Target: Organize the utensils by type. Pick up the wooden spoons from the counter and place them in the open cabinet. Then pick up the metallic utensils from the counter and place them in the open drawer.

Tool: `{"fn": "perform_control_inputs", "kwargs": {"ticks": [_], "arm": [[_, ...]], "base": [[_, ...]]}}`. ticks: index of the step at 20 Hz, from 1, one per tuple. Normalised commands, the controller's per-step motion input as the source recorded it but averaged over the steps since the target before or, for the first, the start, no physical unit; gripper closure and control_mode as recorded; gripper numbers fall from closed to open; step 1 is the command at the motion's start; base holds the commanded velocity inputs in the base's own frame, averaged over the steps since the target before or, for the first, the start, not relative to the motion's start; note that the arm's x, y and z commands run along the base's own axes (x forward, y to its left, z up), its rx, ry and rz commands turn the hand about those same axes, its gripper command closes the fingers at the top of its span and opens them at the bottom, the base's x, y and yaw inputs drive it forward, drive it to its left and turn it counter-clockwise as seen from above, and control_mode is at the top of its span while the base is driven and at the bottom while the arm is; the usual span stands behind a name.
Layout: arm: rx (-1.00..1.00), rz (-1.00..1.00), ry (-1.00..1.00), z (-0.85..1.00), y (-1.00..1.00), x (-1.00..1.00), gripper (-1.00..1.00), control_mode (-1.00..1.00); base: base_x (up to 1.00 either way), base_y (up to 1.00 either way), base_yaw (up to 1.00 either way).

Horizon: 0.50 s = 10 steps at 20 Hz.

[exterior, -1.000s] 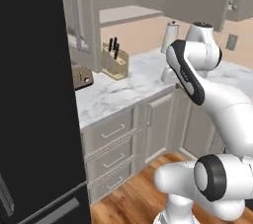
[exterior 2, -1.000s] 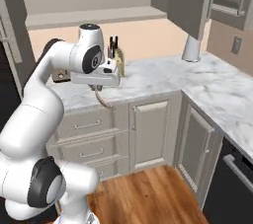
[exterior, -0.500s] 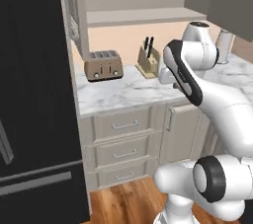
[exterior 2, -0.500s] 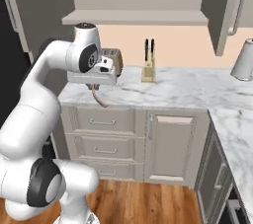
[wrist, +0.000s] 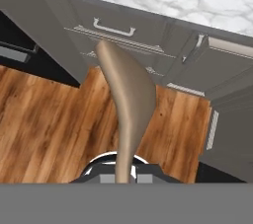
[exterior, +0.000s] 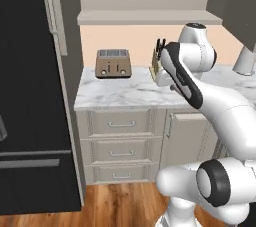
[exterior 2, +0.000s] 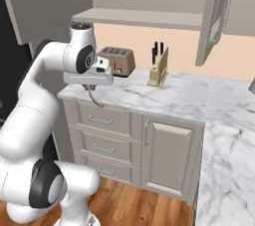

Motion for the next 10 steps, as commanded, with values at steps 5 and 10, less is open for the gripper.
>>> {"fn": "perform_control_inputs", "kwargs": {"ticks": [5, 10], "arm": [[0.0, 0.0, 0.0, 0.0, 0.0, 0.0, 1.0, 1.0], [0.0, 0.0, 0.0, 0.0, 0.0, 0.0, 1.0, 1.0]], "base": [[0.07, -0.22, -0.04], [0.39, 0.06, -0.27]]}}
